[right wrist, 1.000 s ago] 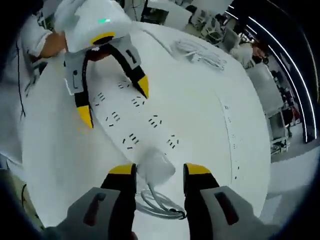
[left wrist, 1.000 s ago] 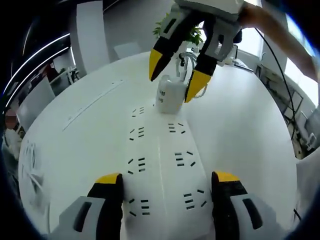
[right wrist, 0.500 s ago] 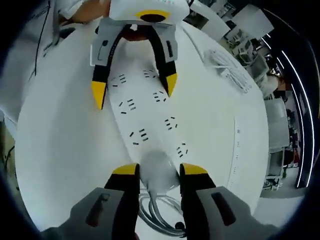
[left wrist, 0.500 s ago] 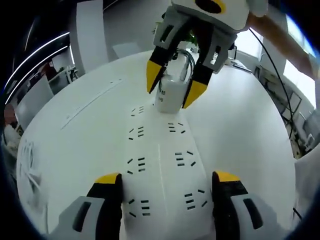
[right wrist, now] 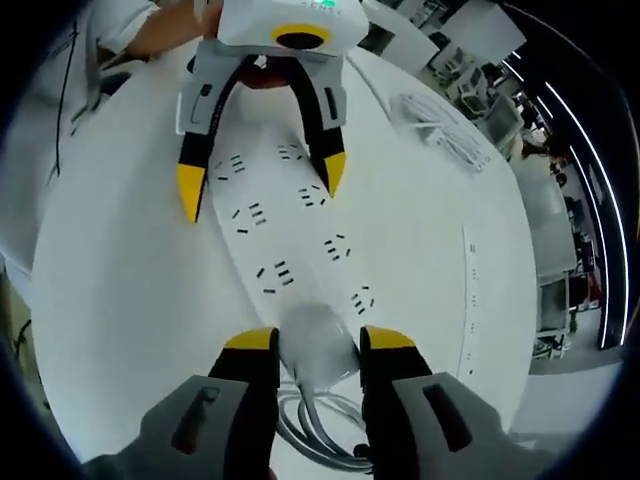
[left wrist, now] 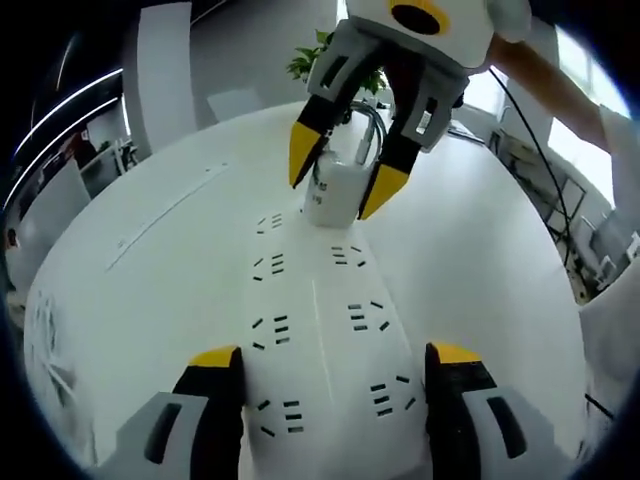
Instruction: Straighten the power strip on the desk, plug the charger into it
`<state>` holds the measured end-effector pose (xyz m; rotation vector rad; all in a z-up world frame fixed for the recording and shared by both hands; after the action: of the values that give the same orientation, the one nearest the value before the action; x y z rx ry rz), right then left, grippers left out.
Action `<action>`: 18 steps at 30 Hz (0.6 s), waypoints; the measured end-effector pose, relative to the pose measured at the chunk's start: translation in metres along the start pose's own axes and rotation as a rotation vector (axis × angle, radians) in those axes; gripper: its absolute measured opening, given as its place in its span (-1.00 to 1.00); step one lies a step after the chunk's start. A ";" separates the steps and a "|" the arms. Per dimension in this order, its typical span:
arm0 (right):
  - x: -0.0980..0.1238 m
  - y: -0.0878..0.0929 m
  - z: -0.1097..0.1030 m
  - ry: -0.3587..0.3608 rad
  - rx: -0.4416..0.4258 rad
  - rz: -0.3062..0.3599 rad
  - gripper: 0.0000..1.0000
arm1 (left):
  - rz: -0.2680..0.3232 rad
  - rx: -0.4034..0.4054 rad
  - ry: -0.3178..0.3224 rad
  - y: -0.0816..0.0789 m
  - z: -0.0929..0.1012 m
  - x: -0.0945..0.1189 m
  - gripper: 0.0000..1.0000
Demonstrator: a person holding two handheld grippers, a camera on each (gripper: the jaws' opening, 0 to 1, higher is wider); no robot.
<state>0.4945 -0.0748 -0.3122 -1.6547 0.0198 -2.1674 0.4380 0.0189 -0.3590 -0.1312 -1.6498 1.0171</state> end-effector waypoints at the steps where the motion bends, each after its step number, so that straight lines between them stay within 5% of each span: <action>1: 0.000 0.000 -0.001 0.002 -0.004 -0.002 -0.41 | -0.004 -0.008 0.005 0.000 0.000 0.000 0.49; 18: 0.007 0.002 -0.016 0.051 -0.187 -0.006 -0.40 | -0.071 -0.168 0.120 -0.002 -0.002 -0.001 0.48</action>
<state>0.4786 -0.0822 -0.3113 -1.6995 0.2393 -2.2716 0.4402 0.0184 -0.3583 -0.2396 -1.6173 0.8016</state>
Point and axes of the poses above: the point that each gripper's makers call its tool centre point, and the gripper's own axes: x roughly backward along the fingers, z roughly to its right, y roughly out of its underside, the point moved 2 cm from there along x, roughly backward along the fingers, and after that the axes turned 4 degrees about -y, right-handed, at the moved point
